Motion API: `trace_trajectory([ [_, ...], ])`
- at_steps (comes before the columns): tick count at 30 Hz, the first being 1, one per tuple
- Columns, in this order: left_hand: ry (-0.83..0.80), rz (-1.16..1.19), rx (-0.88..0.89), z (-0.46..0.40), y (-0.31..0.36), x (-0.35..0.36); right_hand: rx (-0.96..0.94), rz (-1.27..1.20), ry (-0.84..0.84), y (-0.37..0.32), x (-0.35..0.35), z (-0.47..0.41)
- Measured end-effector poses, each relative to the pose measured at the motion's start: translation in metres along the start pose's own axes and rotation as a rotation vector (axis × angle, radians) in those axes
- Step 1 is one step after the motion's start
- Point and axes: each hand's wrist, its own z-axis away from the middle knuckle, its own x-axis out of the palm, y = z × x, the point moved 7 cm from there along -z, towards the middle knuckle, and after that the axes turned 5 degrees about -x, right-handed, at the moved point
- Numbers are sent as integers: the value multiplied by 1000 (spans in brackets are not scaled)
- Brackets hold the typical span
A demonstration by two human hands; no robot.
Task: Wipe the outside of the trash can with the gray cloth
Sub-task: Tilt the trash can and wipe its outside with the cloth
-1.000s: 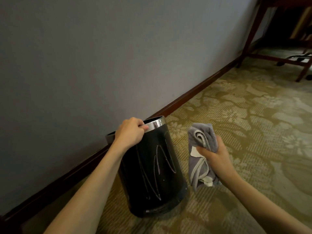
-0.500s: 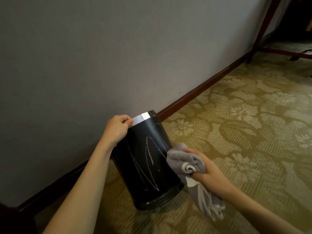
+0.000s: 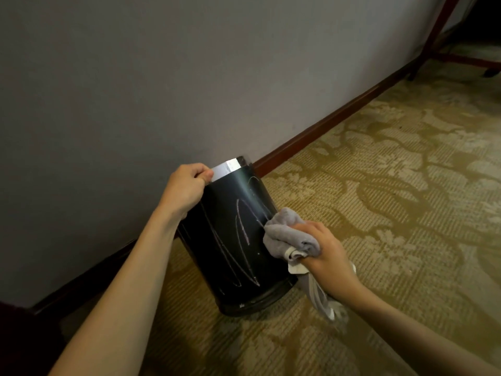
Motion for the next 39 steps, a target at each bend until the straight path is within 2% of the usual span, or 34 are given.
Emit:
trace_trajectory([
  [4,-18,-49,62,5,13,11,-44,125,94,-8,-2,-14],
  [7,-9,-61,71,5,15,12,-127,464,176,-14,-4,-12],
  [9,-5,-61,62,3,13,10,-196,548,127,-13,3,-2],
  [13,-20,-22,35,0,6,4,-118,361,-44,0,25,26],
  [16,-44,-16,36,0,3,3,-138,349,-109,-3,30,28],
  [19,-41,-21,40,1,2,3,-154,375,-91,-8,23,11],
  [24,-21,-32,40,1,0,0,-90,159,-119,-6,20,-4],
  [34,-25,-11,35,0,-2,0,-58,49,-102,-3,15,0],
  [36,-27,-11,35,0,-1,1,-4,-3,-145,2,15,2],
  [39,-24,-10,36,-1,-2,0,87,-101,-315,7,15,6],
])
